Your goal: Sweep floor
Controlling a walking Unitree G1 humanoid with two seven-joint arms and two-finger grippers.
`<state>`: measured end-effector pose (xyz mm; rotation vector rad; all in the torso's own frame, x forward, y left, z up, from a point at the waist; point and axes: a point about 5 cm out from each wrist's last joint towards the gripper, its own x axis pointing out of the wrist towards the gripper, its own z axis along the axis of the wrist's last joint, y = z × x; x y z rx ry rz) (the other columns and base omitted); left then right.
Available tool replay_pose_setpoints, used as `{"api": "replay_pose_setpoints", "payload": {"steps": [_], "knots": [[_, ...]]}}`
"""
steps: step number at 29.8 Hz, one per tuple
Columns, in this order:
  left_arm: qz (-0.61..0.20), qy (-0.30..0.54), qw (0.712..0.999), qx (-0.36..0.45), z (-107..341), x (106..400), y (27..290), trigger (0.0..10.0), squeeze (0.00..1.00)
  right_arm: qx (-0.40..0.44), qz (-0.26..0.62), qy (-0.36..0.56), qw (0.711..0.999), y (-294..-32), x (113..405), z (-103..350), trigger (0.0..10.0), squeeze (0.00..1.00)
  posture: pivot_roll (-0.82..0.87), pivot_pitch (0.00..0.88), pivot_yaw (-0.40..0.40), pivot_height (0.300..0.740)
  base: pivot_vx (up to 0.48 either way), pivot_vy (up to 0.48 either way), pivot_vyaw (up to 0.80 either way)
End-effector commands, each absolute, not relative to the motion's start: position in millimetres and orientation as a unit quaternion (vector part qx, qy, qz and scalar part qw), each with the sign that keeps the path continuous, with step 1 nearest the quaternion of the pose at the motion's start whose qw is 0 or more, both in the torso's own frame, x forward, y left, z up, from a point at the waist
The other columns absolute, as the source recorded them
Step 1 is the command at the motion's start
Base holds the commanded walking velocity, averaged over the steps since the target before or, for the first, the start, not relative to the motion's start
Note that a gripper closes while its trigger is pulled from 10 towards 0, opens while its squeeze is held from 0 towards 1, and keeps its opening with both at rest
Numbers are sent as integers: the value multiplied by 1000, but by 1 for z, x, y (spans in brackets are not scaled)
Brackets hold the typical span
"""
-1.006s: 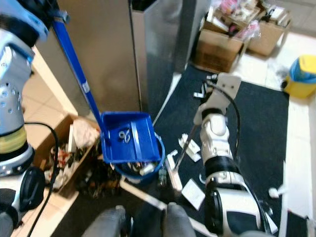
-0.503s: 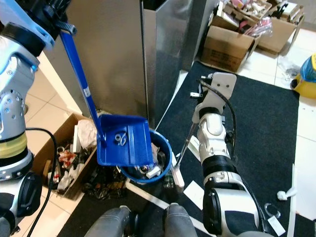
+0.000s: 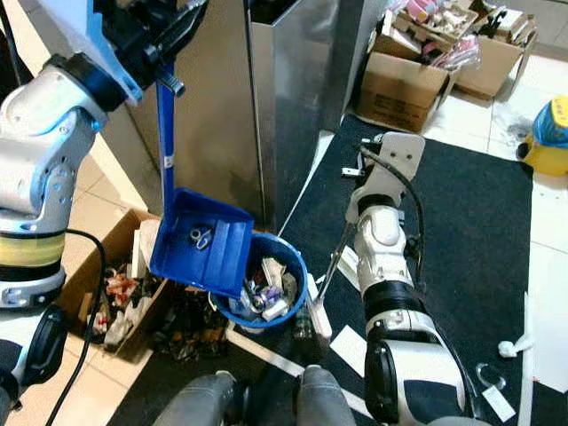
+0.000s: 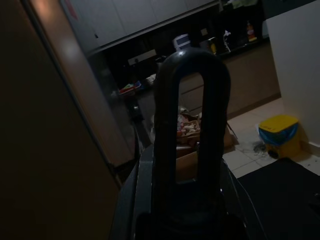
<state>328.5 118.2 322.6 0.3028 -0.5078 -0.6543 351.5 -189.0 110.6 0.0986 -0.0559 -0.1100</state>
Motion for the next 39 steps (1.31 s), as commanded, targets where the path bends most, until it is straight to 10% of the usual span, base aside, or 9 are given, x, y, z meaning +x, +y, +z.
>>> {"api": "replay_pose_setpoints", "payload": {"steps": [1, 27, 39], "knots": [[-339, -281, 881, 173, 336, 327, 107, 10000, 0, 44, -54, -47, 996, -187, 351, 115, 10000, 0, 1, 32, 82, 740, 0, 0, 0], [-539, -296, 763, 198, 324, 290, 40, 10000, 0, 47, -55, -47, 996, -185, 350, 114, 10000, 0, 4, 30, 90, 740, 0, 0, 0], [-658, -266, 655, 259, 300, 248, 28, 10000, 0, 48, -50, -49, 996, -182, 351, 115, 10000, 0, 7, 24, 91, 740, 0, 0, 0]]}}
